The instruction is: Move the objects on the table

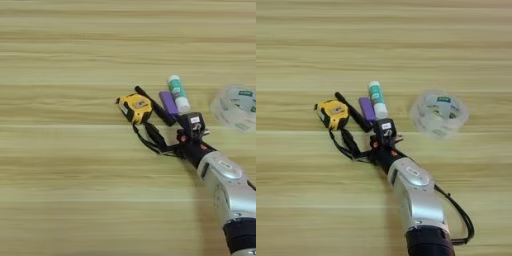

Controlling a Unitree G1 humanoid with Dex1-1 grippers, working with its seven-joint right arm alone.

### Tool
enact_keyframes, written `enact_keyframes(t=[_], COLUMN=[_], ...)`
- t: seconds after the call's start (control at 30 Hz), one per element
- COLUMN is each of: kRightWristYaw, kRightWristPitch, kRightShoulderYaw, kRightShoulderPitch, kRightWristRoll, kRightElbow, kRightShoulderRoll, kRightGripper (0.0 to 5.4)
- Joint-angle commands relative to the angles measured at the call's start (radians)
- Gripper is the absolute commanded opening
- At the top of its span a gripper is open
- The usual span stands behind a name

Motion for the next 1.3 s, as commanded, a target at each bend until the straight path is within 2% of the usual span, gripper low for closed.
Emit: enact_keyframes(t=[0.03,0.63,1.3], kRightWristYaw=[-0.003,-0.007,-0.007], kRightWristPitch=[0.004,-0.016,-0.032], kRightShoulderYaw=[-0.001,-0.006,-0.009], kRightShoulderPitch=[-0.026,-0.041,-0.057], kRightWristRoll=[0.003,0.004,0.002], kRightElbow=[-0.002,0.045,0.084], kRightShoulderRoll=[-0.009,-0.009,-0.008], kRightGripper=[5.34,5.34,3.09])
